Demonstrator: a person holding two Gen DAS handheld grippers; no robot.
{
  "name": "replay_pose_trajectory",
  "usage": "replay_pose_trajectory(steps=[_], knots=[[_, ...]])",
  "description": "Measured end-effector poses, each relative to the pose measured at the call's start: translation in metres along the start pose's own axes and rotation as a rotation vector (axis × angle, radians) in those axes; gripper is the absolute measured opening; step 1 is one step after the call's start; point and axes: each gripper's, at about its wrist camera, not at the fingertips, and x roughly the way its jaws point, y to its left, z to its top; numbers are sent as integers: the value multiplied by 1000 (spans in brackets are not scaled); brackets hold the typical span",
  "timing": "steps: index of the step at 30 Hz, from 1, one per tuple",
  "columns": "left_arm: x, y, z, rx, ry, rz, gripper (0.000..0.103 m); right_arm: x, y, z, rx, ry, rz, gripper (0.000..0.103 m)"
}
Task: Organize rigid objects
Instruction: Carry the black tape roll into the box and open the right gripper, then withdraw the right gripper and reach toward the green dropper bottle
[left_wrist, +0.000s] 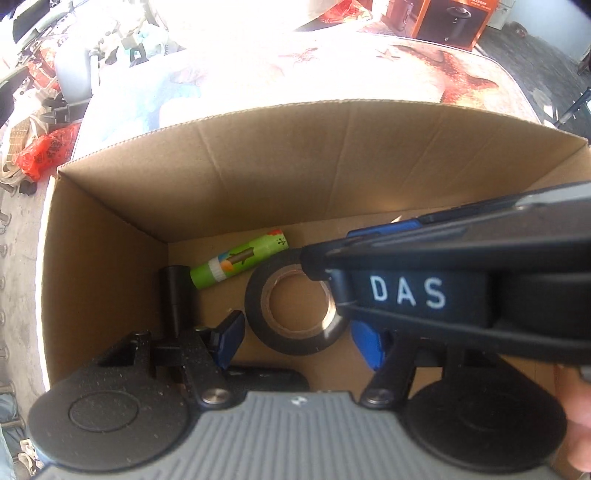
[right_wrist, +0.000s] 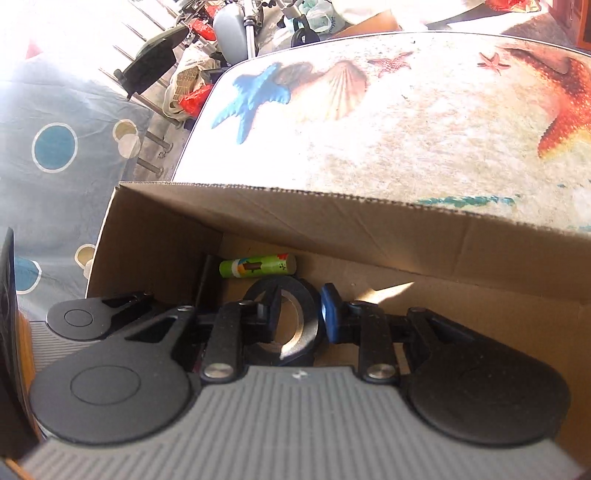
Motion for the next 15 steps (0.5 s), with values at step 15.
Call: replay_pose_trajectory(steps=[15], knots=[[-137,-17,-69,58,-305,-94,81,-179,16,-69,-37,-366,88,42]])
